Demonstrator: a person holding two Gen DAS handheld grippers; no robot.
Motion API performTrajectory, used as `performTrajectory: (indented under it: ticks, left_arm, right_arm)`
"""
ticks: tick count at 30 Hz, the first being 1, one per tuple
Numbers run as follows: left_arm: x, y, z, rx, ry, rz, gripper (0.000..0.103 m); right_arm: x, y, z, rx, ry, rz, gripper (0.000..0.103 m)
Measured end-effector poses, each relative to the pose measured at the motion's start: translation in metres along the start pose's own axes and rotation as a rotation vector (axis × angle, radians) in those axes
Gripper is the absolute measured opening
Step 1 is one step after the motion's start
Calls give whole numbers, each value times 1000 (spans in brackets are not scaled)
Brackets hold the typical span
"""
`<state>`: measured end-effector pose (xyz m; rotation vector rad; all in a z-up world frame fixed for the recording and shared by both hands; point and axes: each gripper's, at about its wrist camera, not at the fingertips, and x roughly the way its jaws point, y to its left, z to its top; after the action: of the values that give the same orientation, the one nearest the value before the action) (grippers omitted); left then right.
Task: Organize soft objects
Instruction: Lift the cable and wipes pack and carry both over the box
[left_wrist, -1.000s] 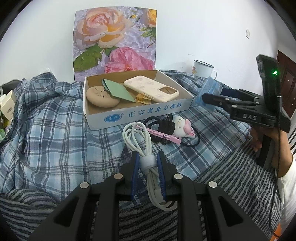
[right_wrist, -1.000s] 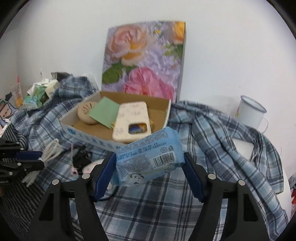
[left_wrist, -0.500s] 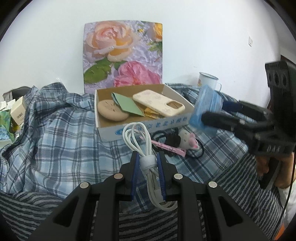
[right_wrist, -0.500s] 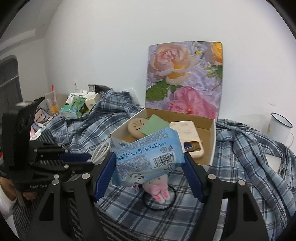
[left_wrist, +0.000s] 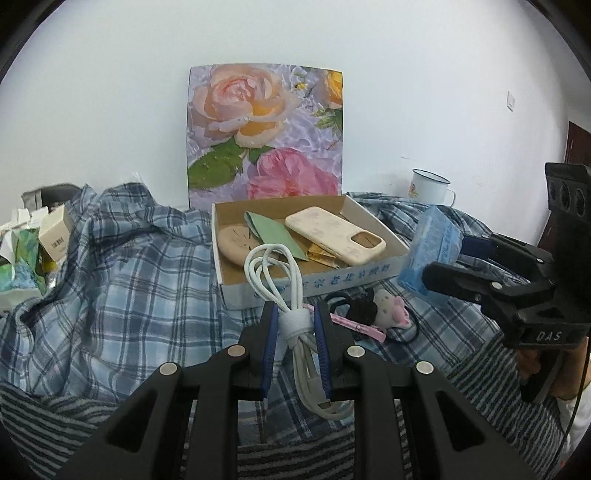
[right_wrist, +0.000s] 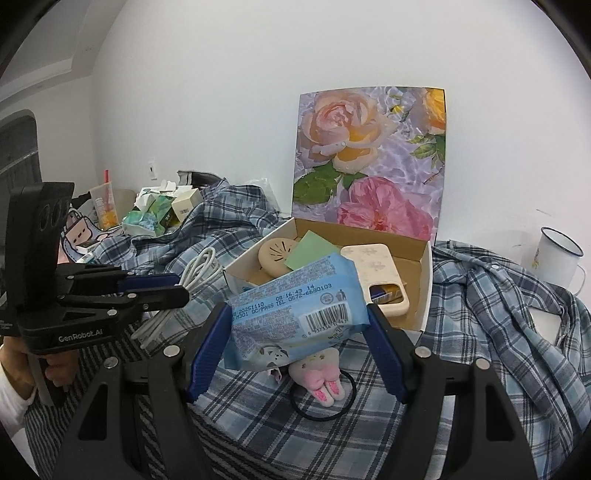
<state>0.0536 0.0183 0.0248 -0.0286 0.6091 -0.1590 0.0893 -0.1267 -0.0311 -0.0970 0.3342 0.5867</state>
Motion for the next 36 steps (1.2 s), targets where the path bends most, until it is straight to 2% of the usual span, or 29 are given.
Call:
performTrajectory:
  ticks: [3,6,10,25,28,36]
  left_arm:
    - [-2,-3,4,29,-21,31,21]
    - [-1,1,9,13,-21,9,21]
    - [4,5,9,11,-10,33,21]
    - [-1,6,9,23,-25,33,21]
    - [-5,6,11,19,-31,25,21]
    - [-27,6,24,24,-70,21,21]
  right_arm:
    - [0,1,0,-3,0,3,71]
    - [1,2,0,-2,4,9,71]
    - [4,2,0,-3,14,5,71]
    - [1,2,1,-12,0,-23,71]
    - [-2,3,3,-29,-14,-59,71]
    - [-17,17,20,-58,-49,-76,71]
